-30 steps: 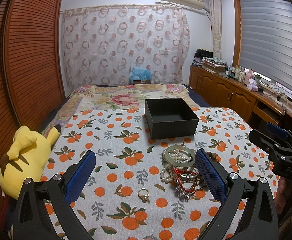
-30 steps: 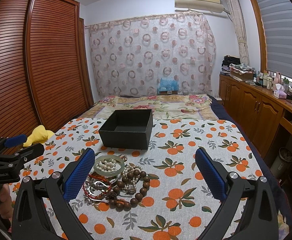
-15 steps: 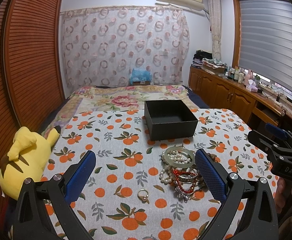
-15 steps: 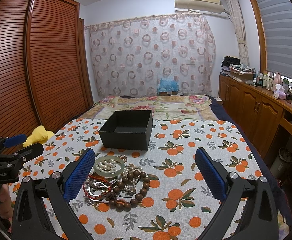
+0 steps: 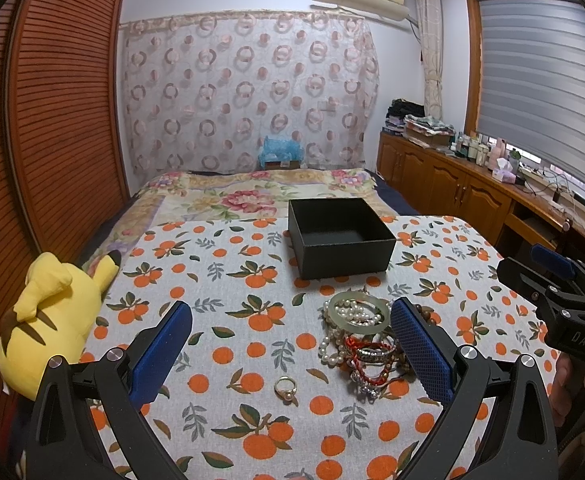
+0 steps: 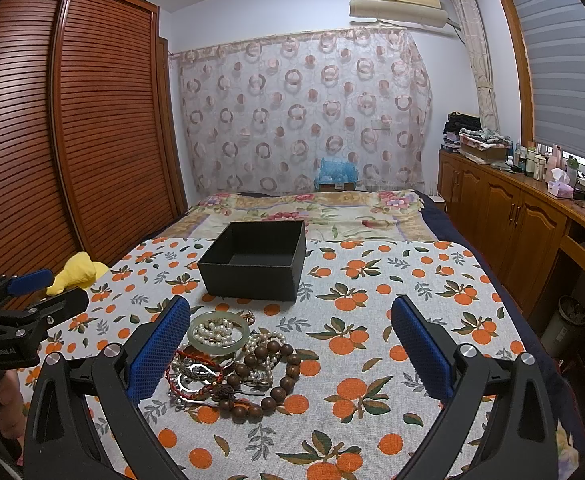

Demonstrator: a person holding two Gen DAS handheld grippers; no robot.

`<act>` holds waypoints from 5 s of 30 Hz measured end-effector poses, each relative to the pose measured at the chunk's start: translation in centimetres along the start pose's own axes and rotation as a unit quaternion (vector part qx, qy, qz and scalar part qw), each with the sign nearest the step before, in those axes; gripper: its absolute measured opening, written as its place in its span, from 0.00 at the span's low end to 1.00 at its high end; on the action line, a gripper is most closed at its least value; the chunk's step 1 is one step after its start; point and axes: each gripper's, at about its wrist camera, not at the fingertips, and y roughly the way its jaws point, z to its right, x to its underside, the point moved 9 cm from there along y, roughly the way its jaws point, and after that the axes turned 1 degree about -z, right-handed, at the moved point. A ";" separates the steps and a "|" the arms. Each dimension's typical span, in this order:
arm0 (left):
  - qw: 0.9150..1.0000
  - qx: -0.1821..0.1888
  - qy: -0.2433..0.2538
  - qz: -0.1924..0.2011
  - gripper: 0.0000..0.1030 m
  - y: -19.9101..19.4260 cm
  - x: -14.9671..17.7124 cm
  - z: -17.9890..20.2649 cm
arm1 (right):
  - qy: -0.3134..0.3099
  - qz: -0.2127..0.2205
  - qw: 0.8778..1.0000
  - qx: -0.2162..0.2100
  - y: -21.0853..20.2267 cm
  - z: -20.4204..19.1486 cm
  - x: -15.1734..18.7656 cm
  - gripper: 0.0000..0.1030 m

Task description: Organize jewelry

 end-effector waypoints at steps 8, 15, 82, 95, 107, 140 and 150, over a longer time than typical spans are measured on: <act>1.000 0.014 0.000 -0.025 0.93 1.2 0.8 0.5 | -0.003 -0.013 1.000 -0.008 -0.1 0.4 0.0 0.98; 0.997 0.045 0.012 -0.067 0.93 4.0 3.6 1.3 | -0.008 -0.035 0.999 -0.011 1.9 1.5 2.9 0.96; 0.978 0.195 0.039 -0.068 0.02 5.7 -0.4 8.6 | -0.096 -0.217 0.967 -0.087 11.3 0.5 8.0 0.33; 0.985 0.157 0.031 -0.062 0.02 8.6 -2.0 5.7 | -0.112 -0.208 0.966 -0.103 11.1 -0.1 7.3 0.14; 0.989 0.132 0.035 -0.047 0.02 10.5 -5.7 4.0 | -0.124 -0.129 0.976 -0.125 7.7 -1.5 -0.4 0.14; 0.993 0.084 0.021 -0.082 0.25 16.5 -5.6 0.7 | -0.135 -0.087 0.981 -0.103 15.4 -3.4 -11.4 0.14; 0.993 0.080 0.021 -0.088 0.34 14.1 -2.4 -1.4 | -0.122 -0.124 0.977 -0.121 18.9 -5.5 -8.6 0.14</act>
